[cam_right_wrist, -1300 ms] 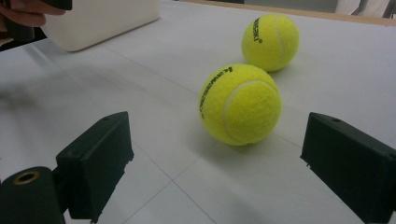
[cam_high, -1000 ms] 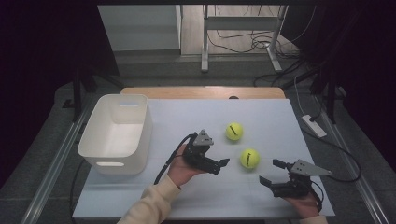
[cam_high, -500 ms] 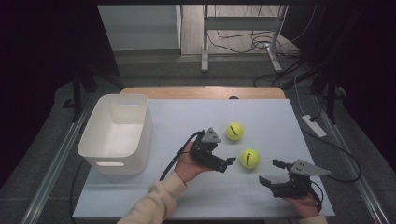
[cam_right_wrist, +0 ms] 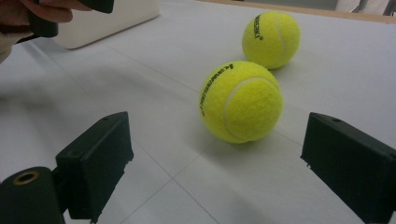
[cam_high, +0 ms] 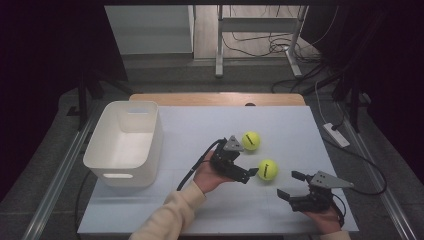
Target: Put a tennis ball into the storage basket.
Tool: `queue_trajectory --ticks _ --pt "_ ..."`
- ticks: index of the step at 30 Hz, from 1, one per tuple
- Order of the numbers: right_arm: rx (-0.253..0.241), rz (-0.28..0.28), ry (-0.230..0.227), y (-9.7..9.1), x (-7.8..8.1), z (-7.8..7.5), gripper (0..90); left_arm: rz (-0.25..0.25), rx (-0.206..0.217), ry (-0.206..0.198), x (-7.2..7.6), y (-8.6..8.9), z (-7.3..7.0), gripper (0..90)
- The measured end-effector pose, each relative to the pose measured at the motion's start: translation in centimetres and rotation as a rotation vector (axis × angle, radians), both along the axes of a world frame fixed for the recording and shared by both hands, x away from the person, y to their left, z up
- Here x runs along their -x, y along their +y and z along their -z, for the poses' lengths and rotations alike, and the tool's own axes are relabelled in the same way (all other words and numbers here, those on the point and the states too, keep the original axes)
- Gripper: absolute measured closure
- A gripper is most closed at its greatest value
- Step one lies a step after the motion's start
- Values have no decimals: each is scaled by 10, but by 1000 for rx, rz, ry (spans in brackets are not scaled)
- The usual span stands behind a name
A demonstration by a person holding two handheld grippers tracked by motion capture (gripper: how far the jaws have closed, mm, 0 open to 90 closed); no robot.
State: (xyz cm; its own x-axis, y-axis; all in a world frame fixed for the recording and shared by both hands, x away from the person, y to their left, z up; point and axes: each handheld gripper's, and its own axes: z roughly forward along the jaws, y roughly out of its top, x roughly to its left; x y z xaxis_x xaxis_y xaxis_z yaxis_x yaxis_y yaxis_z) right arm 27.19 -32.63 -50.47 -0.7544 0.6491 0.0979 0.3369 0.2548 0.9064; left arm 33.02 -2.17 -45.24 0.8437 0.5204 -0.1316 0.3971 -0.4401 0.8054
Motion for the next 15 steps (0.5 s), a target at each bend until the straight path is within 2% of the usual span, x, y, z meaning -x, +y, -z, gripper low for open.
queue_trajectory --ticks 15 --pt "6 -1 2 1 -1 0 81 17 -3 34 -10 -17 7 49"
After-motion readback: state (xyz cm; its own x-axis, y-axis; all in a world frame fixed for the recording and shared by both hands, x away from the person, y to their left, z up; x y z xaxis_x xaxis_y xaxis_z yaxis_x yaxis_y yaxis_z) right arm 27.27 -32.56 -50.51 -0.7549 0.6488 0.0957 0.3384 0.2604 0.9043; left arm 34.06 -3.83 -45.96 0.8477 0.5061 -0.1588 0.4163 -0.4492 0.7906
